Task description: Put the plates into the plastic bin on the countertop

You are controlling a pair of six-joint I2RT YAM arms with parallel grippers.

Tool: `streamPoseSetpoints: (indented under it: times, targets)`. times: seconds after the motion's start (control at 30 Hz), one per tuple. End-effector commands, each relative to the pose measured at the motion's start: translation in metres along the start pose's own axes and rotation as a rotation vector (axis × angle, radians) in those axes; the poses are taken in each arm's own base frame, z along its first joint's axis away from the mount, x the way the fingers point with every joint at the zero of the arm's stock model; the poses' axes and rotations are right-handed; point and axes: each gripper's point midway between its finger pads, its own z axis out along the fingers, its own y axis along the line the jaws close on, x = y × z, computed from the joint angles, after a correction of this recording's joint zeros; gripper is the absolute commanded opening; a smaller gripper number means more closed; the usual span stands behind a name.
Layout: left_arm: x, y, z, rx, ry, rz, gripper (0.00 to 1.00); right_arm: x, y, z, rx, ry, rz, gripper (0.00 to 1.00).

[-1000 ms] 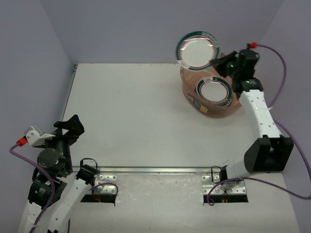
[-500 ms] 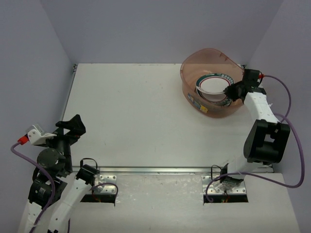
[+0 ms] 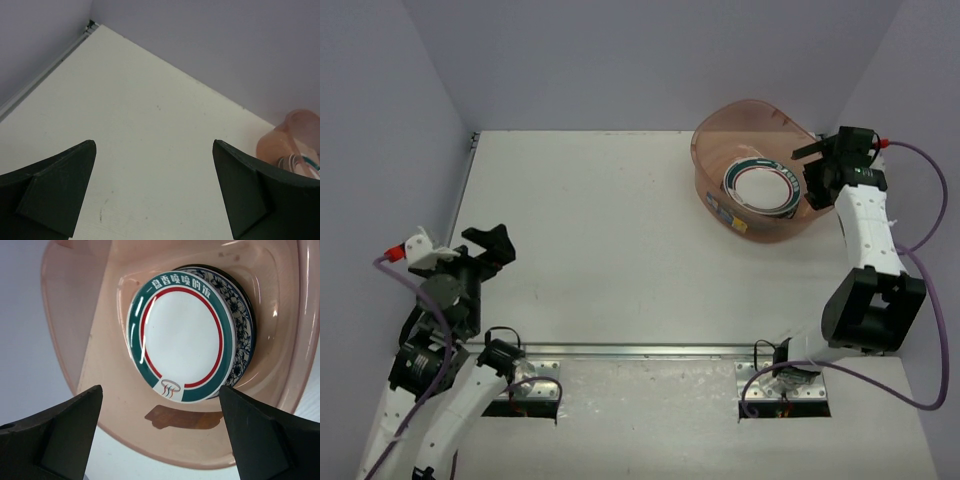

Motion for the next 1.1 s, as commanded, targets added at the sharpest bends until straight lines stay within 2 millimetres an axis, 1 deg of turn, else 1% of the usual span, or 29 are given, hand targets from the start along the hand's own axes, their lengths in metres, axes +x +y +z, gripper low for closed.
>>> streamPoseSetpoints:
  times: [0.0,0.07,0.1,0.13,0.17,0.23,0.27,0.3,0.33,0.37,0.4,0.43,0.5,0.53,0.6,0.67,0.73,0.8,0.83,0.87,0.93,1.0,1.07]
  targets:
    - [0.050,-0.026,0.034,0.026,0.221,0.168,1.00,-0.022,0.013,-0.039,-0.051,-0.081,-0.082,0.99]
    - [0.064,-0.027,0.043,0.009,0.278,0.204,1.00,-0.014,0.017,-0.042,-0.082,-0.031,-0.160,0.99]
    - [0.067,-0.028,0.044,0.007,0.288,0.208,1.00,-0.009,0.019,-0.046,-0.103,-0.002,-0.205,0.99]
    - [0.068,-0.030,0.045,0.012,0.294,0.210,1.00,-0.001,0.022,-0.056,-0.146,0.025,-0.289,0.99]
    - [0.068,-0.035,0.045,0.033,0.297,0.204,1.00,0.011,0.029,-0.067,-0.218,0.048,-0.364,0.99]
    - [0.062,-0.044,0.047,0.060,0.303,0.205,1.00,0.039,0.051,-0.111,-0.428,0.036,-0.601,0.99]
    - [0.059,-0.048,0.047,0.063,0.303,0.204,1.00,0.048,0.051,-0.126,-0.455,0.022,-0.686,0.99]
    - [0.054,-0.049,0.048,0.058,0.299,0.207,1.00,0.061,0.048,-0.141,-0.469,0.011,-0.778,0.99]
    - [0.045,-0.052,0.049,0.053,0.286,0.212,1.00,0.057,0.043,-0.158,-0.484,-0.038,-0.856,0.99]
    - [0.037,-0.052,0.050,0.039,0.268,0.216,1.00,0.058,0.034,-0.171,-0.468,-0.063,-0.908,0.99]
    - [0.029,-0.052,0.051,0.023,0.250,0.218,1.00,0.057,0.020,-0.181,-0.431,-0.084,-0.949,0.99]
    - [0.021,-0.052,0.052,0.009,0.231,0.218,1.00,0.052,0.003,-0.185,-0.369,-0.103,-0.973,0.99]
    - [0.004,-0.046,0.053,-0.040,0.178,0.215,1.00,0.045,-0.017,-0.205,-0.345,-0.148,-1.015,0.99]
    - [-0.003,-0.044,0.052,-0.056,0.162,0.212,1.00,0.045,-0.027,-0.210,-0.329,-0.148,-1.042,0.99]
    - [-0.009,-0.040,0.047,-0.060,0.141,0.221,1.00,0.046,-0.045,-0.216,-0.303,-0.166,-1.056,0.99]
    - [-0.014,-0.038,0.042,-0.045,0.121,0.233,1.00,0.050,-0.057,-0.232,-0.343,-0.181,-1.067,0.99]
    - [-0.019,-0.032,0.031,-0.030,0.093,0.227,1.00,0.050,-0.069,-0.236,-0.347,-0.205,-1.100,0.99]
    - [-0.017,-0.028,0.023,0.006,0.082,0.236,1.00,0.050,-0.081,-0.234,-0.336,-0.231,-1.122,0.99]
    - [-0.018,-0.029,0.021,0.027,0.069,0.239,1.00,0.053,-0.086,-0.230,-0.338,-0.227,-1.130,0.99]
    - [-0.018,-0.028,0.019,0.040,0.054,0.252,1.00,0.057,-0.087,-0.229,-0.354,-0.229,-1.134,0.99]
    - [-0.015,-0.018,0.016,0.030,0.024,0.276,1.00,0.063,-0.082,-0.233,-0.429,-0.243,-1.144,0.99]
    - [-0.018,-0.016,0.013,0.039,0.004,0.269,1.00,0.068,-0.079,-0.236,-0.475,-0.247,-1.146,0.99]
    - [-0.018,-0.018,0.009,0.071,-0.008,0.258,1.00,0.068,-0.078,-0.234,-0.479,-0.253,-1.130,0.99]
